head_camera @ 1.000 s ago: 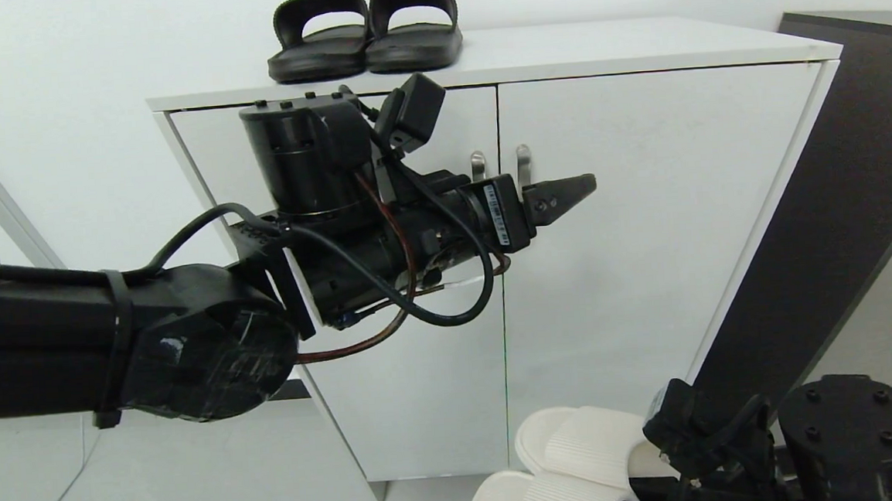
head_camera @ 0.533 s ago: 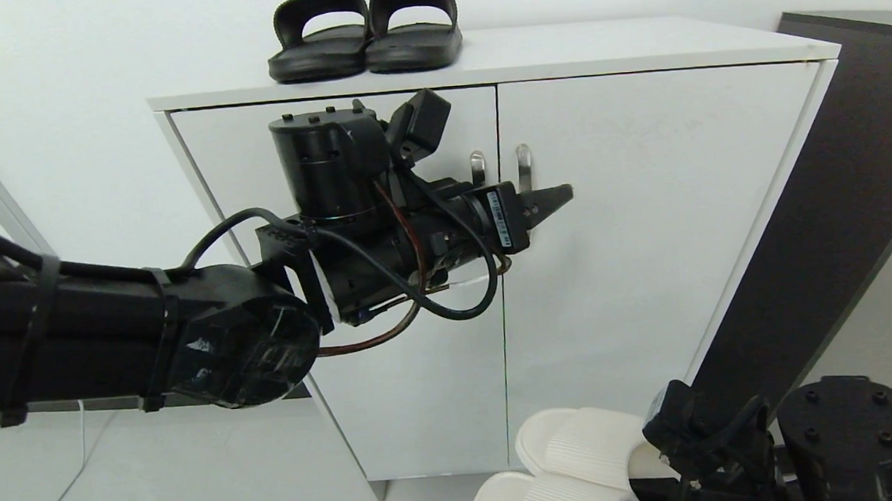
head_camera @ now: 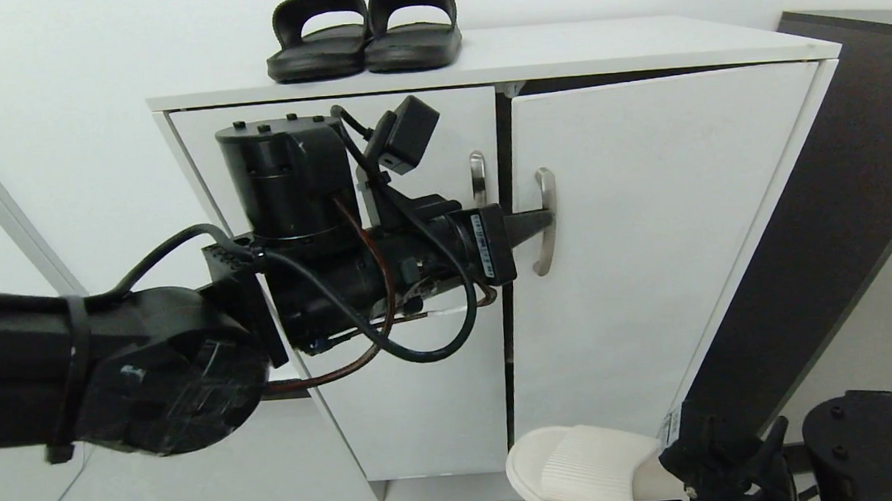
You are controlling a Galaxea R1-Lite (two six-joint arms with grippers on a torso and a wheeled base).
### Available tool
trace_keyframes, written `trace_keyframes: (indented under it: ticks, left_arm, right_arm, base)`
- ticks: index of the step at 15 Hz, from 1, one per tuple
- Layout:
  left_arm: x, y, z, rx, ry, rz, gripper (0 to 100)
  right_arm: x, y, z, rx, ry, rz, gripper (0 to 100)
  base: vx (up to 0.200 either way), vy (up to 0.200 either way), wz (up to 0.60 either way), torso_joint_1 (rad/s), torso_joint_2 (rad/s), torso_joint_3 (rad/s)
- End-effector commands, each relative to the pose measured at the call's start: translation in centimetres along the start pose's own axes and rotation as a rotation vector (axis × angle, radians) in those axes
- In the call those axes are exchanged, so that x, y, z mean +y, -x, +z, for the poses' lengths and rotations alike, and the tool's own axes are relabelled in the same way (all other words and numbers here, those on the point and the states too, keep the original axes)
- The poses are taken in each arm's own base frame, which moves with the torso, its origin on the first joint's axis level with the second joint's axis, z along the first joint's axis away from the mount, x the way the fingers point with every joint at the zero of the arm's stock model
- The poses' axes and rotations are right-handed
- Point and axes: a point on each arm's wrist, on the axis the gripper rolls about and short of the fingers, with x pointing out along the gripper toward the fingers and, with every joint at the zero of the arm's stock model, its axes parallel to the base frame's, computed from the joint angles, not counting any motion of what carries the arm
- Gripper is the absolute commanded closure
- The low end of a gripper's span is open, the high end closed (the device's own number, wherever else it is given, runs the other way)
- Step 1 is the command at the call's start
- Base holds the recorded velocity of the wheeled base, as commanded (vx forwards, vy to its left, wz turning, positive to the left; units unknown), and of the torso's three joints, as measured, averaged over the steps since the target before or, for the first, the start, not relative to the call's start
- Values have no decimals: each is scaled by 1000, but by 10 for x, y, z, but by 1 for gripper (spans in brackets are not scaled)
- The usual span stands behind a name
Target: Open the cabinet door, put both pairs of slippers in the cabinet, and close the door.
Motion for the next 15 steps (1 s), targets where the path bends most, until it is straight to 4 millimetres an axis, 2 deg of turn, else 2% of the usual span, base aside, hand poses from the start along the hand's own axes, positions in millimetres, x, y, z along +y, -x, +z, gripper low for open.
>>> trace_keyframes:
  ticks: [1, 4, 7, 9, 12, 15]
  left_arm:
    - [-9, 18, 6, -18, -7, -11, 100]
    - [-24, 42, 2, -8, -7, -33, 100]
    - [-48, 57, 0, -7, -10, -104, 100]
    - [-55, 63, 1, -15, -12, -126, 100]
    - [-53, 62, 2, -17, -5, -119, 100]
    - [-35, 57, 6, -29, 45, -60, 100]
  right_arm:
    - [4, 4, -7, 10, 20, 49, 100]
    - [11, 6, -15, 32, 53, 89, 100]
    - [11, 6, -15, 34, 54, 104, 100]
    - [13, 6, -17, 42, 58, 110, 100]
    - [14, 8, -23, 49, 101, 117, 100]
    - [14, 9, -23, 43, 105, 119, 100]
  base:
    - [0, 0, 0, 0, 0, 0]
    - [0, 0, 0, 0, 0, 0]
    - [0, 0, 0, 0, 0, 0]
    - [0, 0, 0, 0, 0, 0]
    - [0, 0, 0, 0, 0, 0]
    - [0, 0, 0, 0, 0, 0]
